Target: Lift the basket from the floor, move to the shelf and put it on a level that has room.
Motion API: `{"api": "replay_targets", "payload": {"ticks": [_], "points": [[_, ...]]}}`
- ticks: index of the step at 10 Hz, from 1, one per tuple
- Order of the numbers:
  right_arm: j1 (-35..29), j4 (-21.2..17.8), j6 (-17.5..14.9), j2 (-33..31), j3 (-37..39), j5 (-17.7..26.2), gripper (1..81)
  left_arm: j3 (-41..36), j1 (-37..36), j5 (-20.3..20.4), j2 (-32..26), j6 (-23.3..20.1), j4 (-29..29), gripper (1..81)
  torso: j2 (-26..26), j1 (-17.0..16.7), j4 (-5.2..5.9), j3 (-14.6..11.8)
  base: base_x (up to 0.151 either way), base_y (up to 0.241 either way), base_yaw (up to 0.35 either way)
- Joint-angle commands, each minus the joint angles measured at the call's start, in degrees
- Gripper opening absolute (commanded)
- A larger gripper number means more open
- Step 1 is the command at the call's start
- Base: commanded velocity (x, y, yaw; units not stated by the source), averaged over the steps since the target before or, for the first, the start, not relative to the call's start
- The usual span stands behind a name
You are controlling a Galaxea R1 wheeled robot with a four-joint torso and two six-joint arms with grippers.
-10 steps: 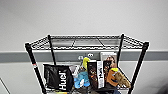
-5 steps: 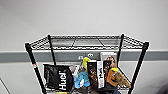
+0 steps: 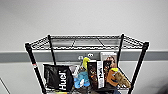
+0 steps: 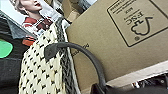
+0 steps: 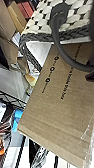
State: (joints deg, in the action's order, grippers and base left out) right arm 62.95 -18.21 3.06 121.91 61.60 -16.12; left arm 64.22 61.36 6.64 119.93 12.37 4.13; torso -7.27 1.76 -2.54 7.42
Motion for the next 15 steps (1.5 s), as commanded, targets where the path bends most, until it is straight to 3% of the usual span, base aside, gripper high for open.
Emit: {"api": "replay_targets", "payload": {"ticks": [1, 6, 15], "points": [[-6.0, 4.2, -0.2, -3.3, -9.3, 2.2, 1.0, -10.3, -5.5, 3.2, -4.5, 0.5, -4.2, 1.0, 0.0, 0.0, 0.00, 0.0, 0.000, 0.000, 0.000], [-9.3, 4.2, -0.2, -8.0, -16.9, 1.6, 1.0, -17.9, -6.9, 5.8, -10.5, 0.6, -6.1, 1.0, 0.0, 0.0, 0.00, 0.0, 0.000, 0.000, 0.000], [-18.3, 3.3, 0.4, -16.2, -28.1, 2.2, 1.0, -31.3, -16.0, 5.7, -21.5, 1.2, -5.4, 1.0, 0.0, 0.0, 0.00, 0.0, 0.000, 0.000, 0.000]]}}
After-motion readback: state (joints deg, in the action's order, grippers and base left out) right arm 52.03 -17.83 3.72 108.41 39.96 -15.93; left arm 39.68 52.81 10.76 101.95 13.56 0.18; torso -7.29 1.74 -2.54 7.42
